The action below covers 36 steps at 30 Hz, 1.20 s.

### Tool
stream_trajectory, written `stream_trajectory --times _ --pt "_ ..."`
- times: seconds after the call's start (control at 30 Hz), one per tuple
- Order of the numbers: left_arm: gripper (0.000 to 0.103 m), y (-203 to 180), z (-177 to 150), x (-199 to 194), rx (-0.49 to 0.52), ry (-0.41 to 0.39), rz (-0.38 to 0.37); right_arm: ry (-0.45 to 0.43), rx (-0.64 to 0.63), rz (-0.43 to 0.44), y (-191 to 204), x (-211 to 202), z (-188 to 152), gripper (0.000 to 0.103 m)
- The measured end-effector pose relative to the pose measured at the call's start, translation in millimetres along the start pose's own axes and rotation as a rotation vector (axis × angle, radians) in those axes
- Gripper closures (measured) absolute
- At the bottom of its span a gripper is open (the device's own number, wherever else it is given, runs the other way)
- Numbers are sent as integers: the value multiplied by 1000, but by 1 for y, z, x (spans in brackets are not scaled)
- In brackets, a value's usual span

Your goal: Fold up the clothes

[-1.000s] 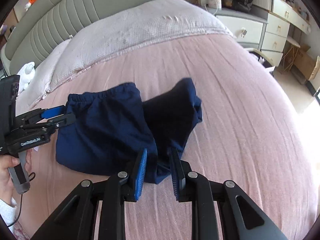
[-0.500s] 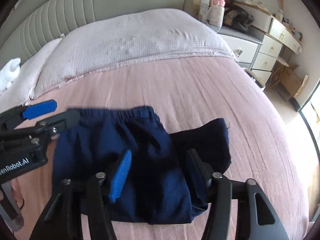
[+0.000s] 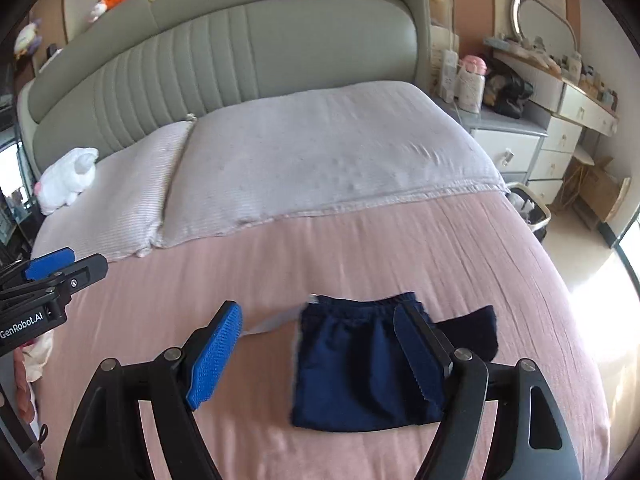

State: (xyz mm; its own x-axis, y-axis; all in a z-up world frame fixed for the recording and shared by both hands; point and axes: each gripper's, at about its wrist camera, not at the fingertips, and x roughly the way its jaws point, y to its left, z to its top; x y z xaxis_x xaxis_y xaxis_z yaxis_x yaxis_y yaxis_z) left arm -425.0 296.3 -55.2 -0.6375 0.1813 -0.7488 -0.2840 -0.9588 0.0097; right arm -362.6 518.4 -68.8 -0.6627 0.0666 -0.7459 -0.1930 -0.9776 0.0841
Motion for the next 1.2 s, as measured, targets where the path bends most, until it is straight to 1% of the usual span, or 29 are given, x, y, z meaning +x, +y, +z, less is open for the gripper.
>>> stream_trajectory --times 0.03,0.07,0.1,0.23,0.3,0.4,0.47,0.53,0.63,0.7,0.83,0.9,0.93,0.97,1.03,1.13,1.2 --pt "38 17 -3 -16 -22 -11 28 -13 -12 16 17 -12 2 24" --pt "38 34 -7 -32 -45 -21 55 -23 -24 30 34 -24 4 19" --pt "38 52 -9 -49 -68 -34 78 -31 -36 40 52 -35 6 17" --pt "37 117 -20 -115 -149 -83 179 -72 -102 57 131 -74 4 16" --pt "37 145 -26 -144 -183 -97 217 -89 -130 69 170 -92 3 16" --pt "37 179 -38 -181 -213 -91 281 -87 -121 129 214 -112 -10 16" --pt "36 194 -52 -204 -222 -96 326 -103 -136 135 239 -131 -22 16" --pt "35 203 -68 -228 -227 -116 345 -116 -149 127 258 -152 -35 16" --pt "35 207 -96 -264 -232 -157 316 -114 -142 117 272 -189 -61 16" --pt "35 204 -116 -286 -227 -198 302 -129 -144 118 274 -217 -81 16" --pt "34 197 -157 -321 -243 -231 273 -129 -145 93 274 -261 -120 16" --pt "33 194 -180 -336 -253 -247 234 -121 -118 90 268 -278 -141 16" --pt "29 192 -192 -343 -254 -250 218 -118 -105 92 265 -285 -152 16" --pt "24 192 -205 -347 -258 -245 215 -114 -96 95 261 -291 -163 16" --pt "22 192 -231 -354 -271 -230 220 -110 -82 84 254 -303 -187 16" --pt "22 188 -265 -354 -249 -177 243 -114 -65 49 245 -317 -219 16" --pt "22 183 -283 -353 -223 -149 266 -119 -78 20 242 -323 -238 16"
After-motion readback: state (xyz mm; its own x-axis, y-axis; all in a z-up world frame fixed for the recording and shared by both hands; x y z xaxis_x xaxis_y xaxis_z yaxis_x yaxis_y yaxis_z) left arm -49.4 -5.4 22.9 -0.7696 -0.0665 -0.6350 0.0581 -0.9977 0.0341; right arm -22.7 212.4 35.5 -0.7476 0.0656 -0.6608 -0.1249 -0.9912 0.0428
